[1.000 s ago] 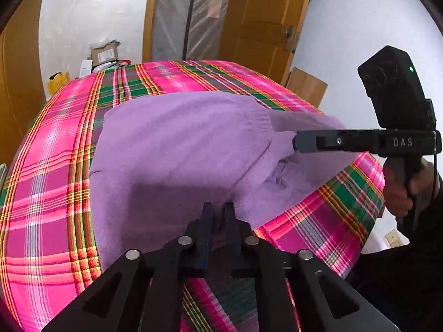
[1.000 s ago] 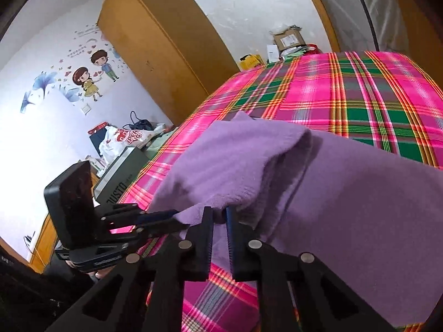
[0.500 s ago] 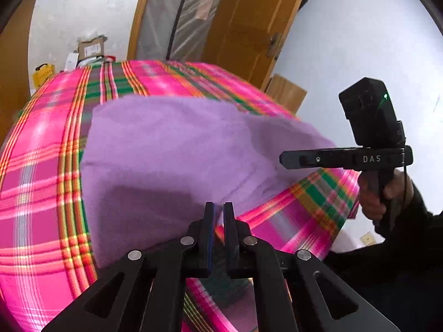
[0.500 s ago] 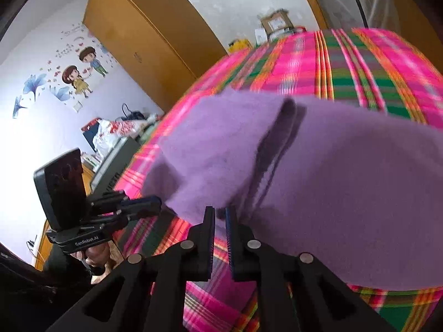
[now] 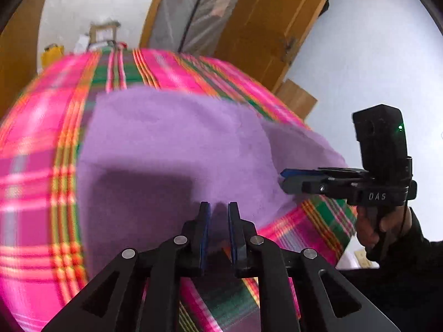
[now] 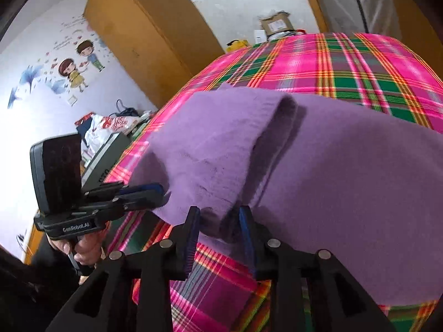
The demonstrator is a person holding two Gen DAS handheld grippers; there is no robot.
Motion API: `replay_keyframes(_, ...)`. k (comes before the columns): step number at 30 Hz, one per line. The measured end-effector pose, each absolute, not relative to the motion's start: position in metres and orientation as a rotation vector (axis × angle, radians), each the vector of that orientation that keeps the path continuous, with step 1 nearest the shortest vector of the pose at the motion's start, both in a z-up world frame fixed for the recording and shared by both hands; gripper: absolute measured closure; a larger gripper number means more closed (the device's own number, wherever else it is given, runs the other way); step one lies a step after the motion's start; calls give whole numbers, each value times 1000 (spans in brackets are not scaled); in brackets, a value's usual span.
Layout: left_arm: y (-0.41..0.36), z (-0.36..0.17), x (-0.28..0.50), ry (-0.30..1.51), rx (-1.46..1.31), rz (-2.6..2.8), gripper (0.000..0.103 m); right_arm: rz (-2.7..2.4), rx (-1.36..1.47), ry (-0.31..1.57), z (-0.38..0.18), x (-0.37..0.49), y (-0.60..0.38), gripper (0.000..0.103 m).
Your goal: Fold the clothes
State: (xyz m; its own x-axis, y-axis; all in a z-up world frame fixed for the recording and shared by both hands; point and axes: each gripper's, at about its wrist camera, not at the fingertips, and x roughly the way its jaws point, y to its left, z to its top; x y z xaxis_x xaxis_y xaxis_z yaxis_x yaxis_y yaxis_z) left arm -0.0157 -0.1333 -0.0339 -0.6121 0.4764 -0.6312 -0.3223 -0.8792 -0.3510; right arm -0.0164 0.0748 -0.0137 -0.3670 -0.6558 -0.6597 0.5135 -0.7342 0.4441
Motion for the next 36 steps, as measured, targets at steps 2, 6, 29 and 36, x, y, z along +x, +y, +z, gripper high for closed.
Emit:
replay_keyframes(2, -137, -25, -20, -298, -1021, 2504, 82, -2195, 1068, -216, 0, -20, 76, 73)
replay_keyframes(6, -153, -22, -44, -408, -1049, 2583, 75, -2245, 990, -227, 19, -38, 66, 73)
replay_keyframes(29, -169, -43, -176, -508, -1383, 2526, 62, -2262, 1153, -284, -1, -110, 43, 90)
replay_keyframes(36, -183, -30, -154, -522, -1288, 2585, 60, -2279, 1147, -282, 9, -118, 35, 89)
